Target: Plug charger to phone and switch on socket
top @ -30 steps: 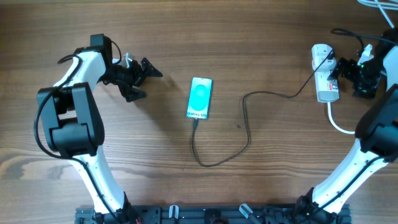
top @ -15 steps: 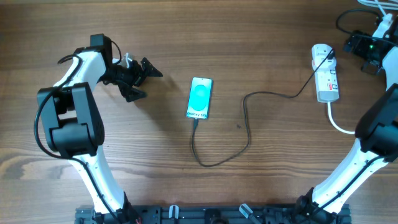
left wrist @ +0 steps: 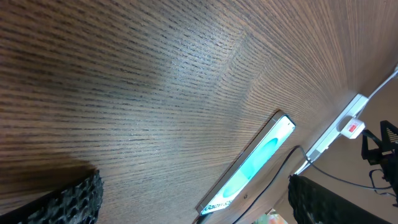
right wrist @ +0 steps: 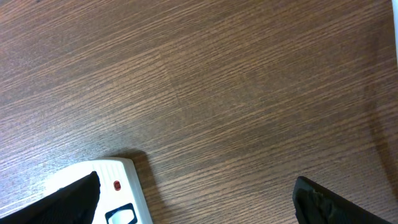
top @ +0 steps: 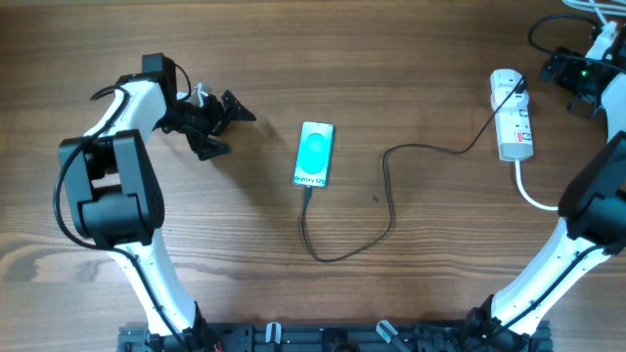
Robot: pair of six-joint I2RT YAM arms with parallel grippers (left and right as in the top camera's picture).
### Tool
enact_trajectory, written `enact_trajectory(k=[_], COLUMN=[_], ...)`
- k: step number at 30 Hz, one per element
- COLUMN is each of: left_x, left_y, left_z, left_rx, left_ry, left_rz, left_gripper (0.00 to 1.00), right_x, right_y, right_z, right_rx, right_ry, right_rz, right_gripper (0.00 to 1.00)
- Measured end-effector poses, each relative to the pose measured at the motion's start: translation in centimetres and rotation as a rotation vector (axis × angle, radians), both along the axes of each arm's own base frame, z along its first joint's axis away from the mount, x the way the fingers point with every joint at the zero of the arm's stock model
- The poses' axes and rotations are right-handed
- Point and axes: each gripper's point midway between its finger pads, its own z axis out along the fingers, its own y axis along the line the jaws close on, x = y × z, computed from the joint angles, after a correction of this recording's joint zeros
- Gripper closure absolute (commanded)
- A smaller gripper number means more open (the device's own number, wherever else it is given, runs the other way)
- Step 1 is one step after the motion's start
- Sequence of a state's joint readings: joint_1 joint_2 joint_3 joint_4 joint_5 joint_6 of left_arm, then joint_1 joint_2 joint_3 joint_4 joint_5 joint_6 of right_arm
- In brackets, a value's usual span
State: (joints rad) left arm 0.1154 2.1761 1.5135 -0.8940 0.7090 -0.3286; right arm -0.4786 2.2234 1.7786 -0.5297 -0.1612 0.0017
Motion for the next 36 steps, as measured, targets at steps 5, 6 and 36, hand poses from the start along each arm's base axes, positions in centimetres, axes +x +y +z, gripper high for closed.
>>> enact_trajectory(k=[5, 6, 36], left_x=[0.0, 0.0, -2.5], left_y=[0.0, 0.0, 2.8], left_z=[0.0, 0.0, 24.7], left_rx=[0.001, 0.001, 0.285], left_ry=[0.0, 0.0, -0.657], left_rz=[0.0, 0.0, 0.076], left_gripper=[0.0, 0.0, 0.0], right_x=[0.0, 0.0, 0.0], right_y=[0.0, 0.0, 0.0], right_z=[0.0, 0.0, 0.0], right_rx=[0.0, 0.0, 0.0], right_ry=[0.0, 0.0, 0.0], right_rz=[0.0, 0.0, 0.0], right_gripper=[0.0, 0.0, 0.0])
